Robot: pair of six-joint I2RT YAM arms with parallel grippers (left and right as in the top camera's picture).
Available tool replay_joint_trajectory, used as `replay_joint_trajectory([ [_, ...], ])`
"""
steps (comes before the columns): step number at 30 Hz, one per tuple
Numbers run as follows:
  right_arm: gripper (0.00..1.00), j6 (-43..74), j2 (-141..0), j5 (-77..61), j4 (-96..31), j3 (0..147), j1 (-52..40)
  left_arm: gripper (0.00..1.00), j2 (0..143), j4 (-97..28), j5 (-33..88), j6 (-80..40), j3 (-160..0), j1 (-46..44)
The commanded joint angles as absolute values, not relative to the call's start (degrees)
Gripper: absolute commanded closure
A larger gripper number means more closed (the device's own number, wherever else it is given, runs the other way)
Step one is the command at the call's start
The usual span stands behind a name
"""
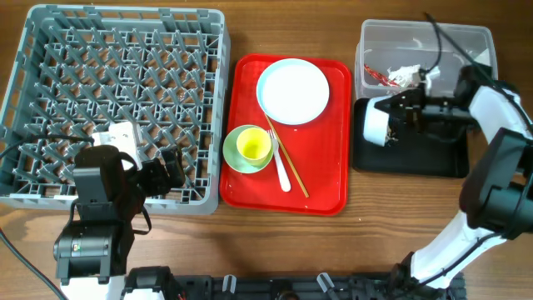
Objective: Sort waste into correct bins and load items into the dishwasher rack
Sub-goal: 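Carry the bowl right and tip the rice onto the black tray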
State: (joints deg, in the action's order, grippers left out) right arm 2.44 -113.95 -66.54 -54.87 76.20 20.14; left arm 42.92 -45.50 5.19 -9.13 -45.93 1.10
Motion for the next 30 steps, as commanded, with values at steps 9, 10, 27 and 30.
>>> replay_joint_trajectory([
  [9,0.96,1.5,-115.2,-93.0,-53.3,67.7,28.3,0.00,42.9,-45.5,5.3,-9.5,-46.9,0.8],
  [10,0.96,1.5,-115.2,-93.0,-53.4,67.7,28.3,0.00,42.9,-45.5,5.3,-9.5,-46.9,0.8],
  [27,0.95,-6.9,-95.3,-50.8,-57.0,78.4,8.8,0.00,42.9,-45.3,5.3,-9.5,-46.9,0.8],
  [30,0.95,-4.0,-93.5,-34.6,-44.2,78.4,-6.6,0.00,42.9,-45.3,5.3,-9.5,-46.9,0.8],
])
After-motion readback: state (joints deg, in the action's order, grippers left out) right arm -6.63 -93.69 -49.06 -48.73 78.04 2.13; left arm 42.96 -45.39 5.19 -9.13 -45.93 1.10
